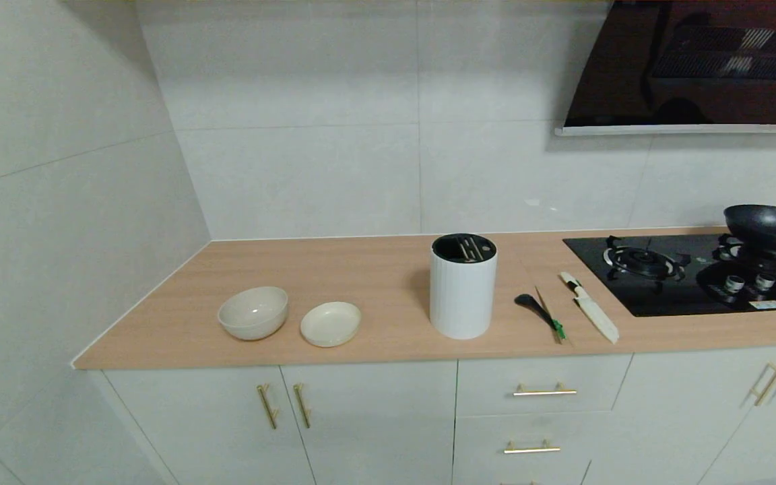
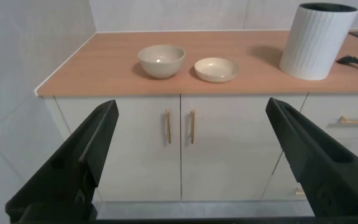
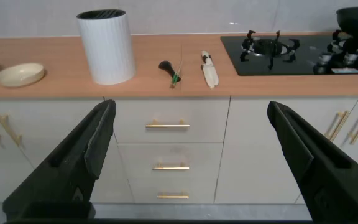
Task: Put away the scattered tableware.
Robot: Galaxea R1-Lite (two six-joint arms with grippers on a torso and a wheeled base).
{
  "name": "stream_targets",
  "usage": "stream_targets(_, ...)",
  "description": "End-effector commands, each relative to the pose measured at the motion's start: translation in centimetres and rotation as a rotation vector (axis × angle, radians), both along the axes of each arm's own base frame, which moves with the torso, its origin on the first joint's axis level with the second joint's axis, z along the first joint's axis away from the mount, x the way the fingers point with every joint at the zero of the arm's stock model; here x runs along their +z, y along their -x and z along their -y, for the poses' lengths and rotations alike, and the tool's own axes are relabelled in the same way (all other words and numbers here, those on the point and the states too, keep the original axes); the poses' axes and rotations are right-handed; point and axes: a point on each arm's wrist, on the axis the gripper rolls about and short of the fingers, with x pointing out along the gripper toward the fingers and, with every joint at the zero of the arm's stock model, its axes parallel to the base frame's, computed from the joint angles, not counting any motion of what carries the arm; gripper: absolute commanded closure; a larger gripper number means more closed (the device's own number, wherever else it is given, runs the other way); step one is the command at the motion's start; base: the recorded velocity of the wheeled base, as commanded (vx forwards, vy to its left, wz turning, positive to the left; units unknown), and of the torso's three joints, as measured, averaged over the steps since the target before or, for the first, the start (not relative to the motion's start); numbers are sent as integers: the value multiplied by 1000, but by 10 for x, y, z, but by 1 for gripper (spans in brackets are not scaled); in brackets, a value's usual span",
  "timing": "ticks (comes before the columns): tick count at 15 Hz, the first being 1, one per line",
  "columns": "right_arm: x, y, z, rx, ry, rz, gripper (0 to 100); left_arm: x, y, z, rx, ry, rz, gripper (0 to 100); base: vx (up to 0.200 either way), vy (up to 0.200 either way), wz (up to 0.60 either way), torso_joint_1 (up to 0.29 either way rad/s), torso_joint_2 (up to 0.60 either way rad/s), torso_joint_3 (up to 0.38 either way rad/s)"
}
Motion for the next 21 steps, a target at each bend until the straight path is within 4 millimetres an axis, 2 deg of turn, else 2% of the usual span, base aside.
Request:
stream_targets(1,0,0,0,1,0,1,0,0,0,0,1,1,0,0,0,200,0,-12,-2,2)
stream_targets(21,0,0,0,-1,0,1,0,0,0,0,1,1,0,0,0,200,0,3,0,0)
